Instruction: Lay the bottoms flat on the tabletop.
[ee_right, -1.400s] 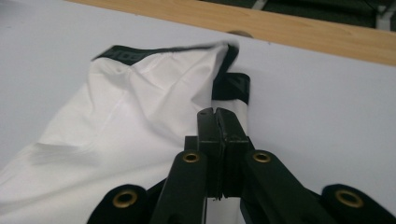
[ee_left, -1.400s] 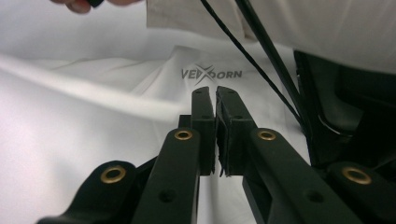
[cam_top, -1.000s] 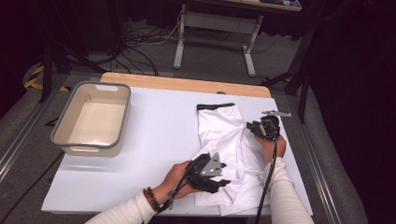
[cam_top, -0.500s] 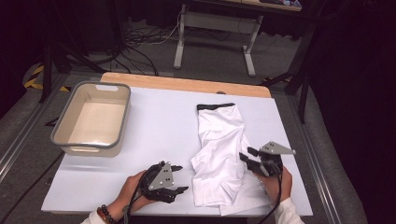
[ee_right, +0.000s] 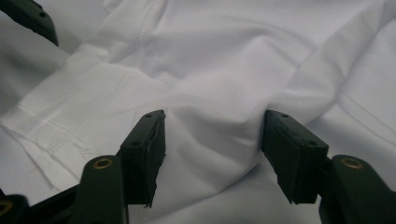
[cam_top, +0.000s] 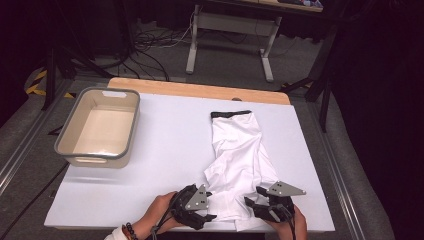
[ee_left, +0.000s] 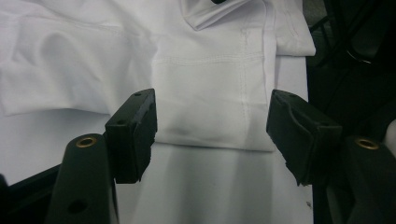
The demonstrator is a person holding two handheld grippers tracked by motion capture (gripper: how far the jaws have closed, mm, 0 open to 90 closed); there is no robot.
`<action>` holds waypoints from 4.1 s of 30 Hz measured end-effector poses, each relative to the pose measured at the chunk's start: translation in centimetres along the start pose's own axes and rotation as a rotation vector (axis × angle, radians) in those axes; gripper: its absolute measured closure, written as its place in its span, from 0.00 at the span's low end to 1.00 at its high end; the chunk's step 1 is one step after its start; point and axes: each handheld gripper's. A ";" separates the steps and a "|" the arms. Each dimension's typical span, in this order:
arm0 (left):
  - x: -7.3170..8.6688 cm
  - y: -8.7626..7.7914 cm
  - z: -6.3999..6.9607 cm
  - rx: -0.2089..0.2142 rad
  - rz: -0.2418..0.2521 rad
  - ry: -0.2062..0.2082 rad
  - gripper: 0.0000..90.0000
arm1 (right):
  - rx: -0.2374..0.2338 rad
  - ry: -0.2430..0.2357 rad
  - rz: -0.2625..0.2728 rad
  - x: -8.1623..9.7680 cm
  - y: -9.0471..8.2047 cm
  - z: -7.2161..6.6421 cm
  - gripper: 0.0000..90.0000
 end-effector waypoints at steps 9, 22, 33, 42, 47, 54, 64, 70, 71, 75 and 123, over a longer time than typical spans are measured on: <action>-0.1 1.0 -0.1 0.032 -0.041 0.017 0.42 | -0.060 -0.120 0.011 -0.8 0.5 -2.7 0.40; -0.2 1.0 -0.4 0.119 -0.035 0.001 0.97 | -0.010 -0.139 -0.031 -0.4 0.6 -1.6 0.95; -2.4 0.2 -0.2 0.102 0.131 -0.031 0.98 | 0.108 -0.060 0.114 -0.9 -4.4 1.1 0.96; -6.5 3.8 2.6 0.183 0.151 0.054 0.98 | 0.213 0.055 0.130 1.9 -8.0 3.9 0.96; -6.4 4.2 3.0 0.157 0.120 0.063 0.86 | 0.241 0.092 0.083 3.4 -8.3 4.7 0.95; -3.5 0.9 -0.6 -0.035 0.075 0.062 0.59 | 0.243 0.106 0.012 3.9 -6.8 4.9 0.55; -1.3 2.7 -7.1 -0.087 -0.003 -0.153 0.48 | 0.231 0.086 0.006 2.6 -4.2 5.5 0.44; -1.9 3.4 -7.4 -0.106 -0.047 -0.138 0.52 | 0.196 0.182 -0.022 3.5 -3.4 7.4 0.47; -1.9 3.3 -7.4 -0.094 -0.055 -0.154 0.54 | 0.189 0.191 -0.013 3.7 -3.4 7.6 0.48; -1.9 3.3 -7.5 -0.103 -0.049 -0.155 0.80 | 0.194 0.212 -0.011 3.8 -3.7 8.0 0.55; 5.0 -7.2 -9.9 -0.271 -0.065 -0.283 0.96 | -0.109 0.043 -0.029 -0.5 0.7 0.2 0.92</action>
Point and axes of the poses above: each handheld gripper's, and its own axes: y roughly forward along the jaws, x roughly out of its underside, z roughly to its right
